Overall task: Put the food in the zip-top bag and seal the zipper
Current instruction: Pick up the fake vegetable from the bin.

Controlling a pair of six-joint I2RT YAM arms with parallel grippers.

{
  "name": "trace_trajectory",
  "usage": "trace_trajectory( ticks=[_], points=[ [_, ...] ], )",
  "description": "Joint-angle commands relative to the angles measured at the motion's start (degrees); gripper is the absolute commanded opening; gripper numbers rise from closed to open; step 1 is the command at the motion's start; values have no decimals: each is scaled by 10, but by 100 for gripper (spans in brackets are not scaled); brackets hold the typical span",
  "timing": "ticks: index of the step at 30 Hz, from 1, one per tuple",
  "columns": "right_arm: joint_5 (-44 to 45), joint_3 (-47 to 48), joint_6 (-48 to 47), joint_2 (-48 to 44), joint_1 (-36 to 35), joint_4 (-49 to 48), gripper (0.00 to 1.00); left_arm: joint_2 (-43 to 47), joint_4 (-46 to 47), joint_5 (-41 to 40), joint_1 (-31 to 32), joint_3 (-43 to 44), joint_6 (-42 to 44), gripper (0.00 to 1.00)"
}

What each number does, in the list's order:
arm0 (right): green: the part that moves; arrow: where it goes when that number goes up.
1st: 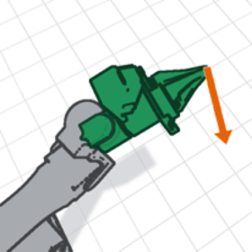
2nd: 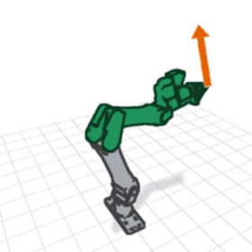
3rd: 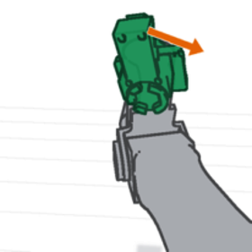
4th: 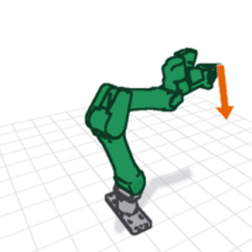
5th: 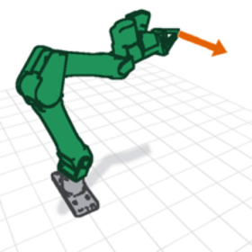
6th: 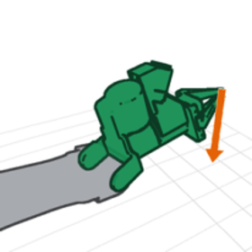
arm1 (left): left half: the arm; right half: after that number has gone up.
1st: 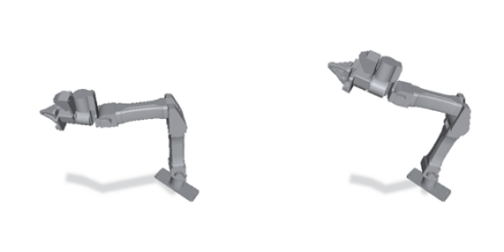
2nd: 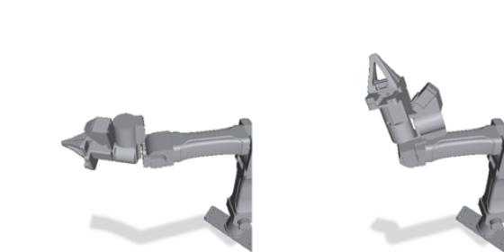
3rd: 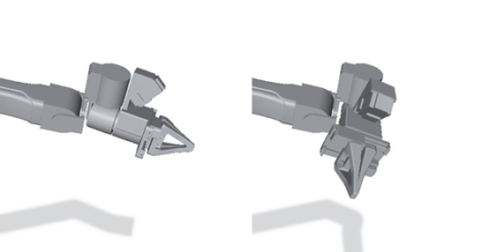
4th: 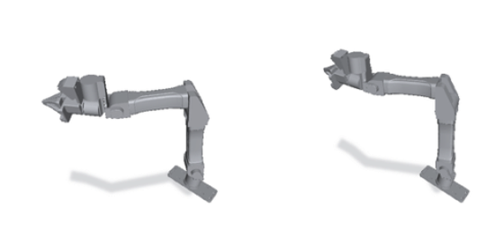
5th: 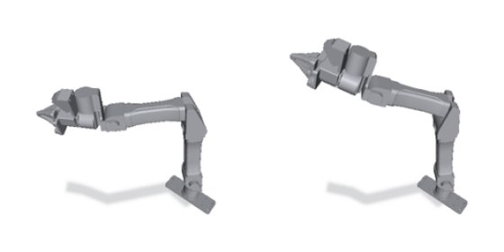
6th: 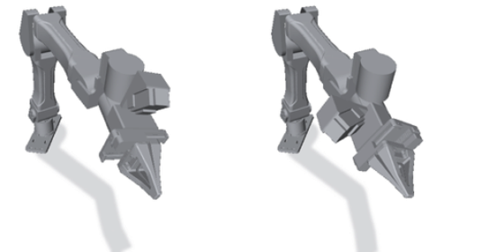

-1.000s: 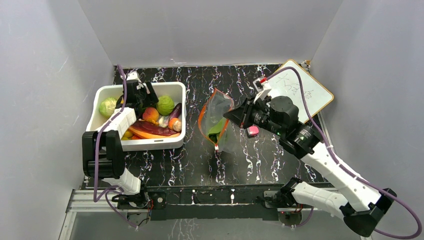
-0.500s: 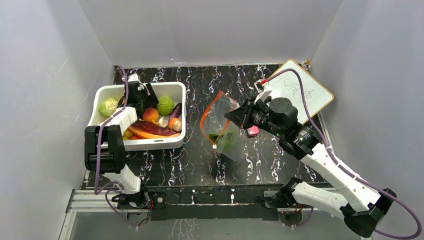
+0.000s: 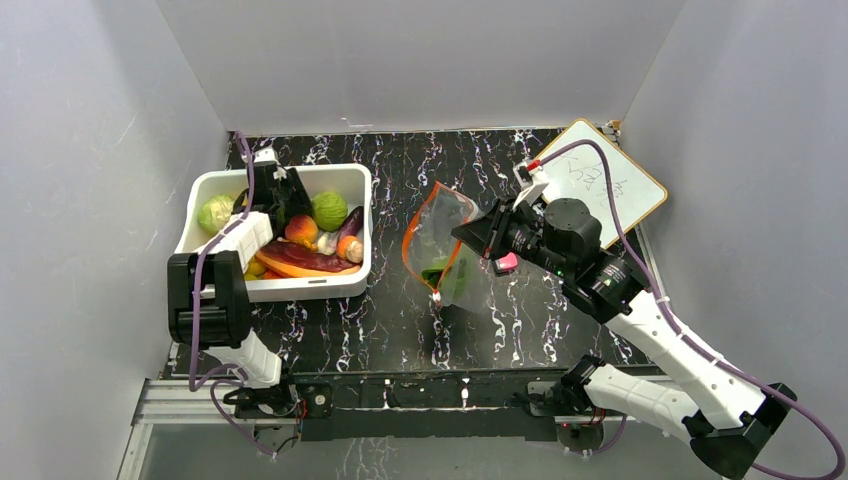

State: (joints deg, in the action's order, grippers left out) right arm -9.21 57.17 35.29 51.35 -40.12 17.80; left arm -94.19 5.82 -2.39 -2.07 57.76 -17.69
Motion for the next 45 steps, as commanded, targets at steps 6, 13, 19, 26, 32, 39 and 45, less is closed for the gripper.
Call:
trace_trajectory(
  ticks=[6,13,19,26,32,39,45],
  points=[
    [6,-4,8,-2,0,-39,0,123,-94,24,-2,0,12,42],
    [3,8,7,23,1,-35,0,202,-162,98,-2,6,14,42],
    [9,27,4,52,1,-37,0,241,-217,222,-1,30,16,41],
    [8,47,3,100,0,-51,0,285,-238,369,12,27,25,40],
    [4,58,3,130,0,-74,0,318,-240,417,46,30,10,38],
    [14,69,21,150,1,-83,0,336,-236,471,98,49,-4,38],
    [13,70,37,161,0,-96,0,339,-186,471,175,35,-55,40]
  ],
)
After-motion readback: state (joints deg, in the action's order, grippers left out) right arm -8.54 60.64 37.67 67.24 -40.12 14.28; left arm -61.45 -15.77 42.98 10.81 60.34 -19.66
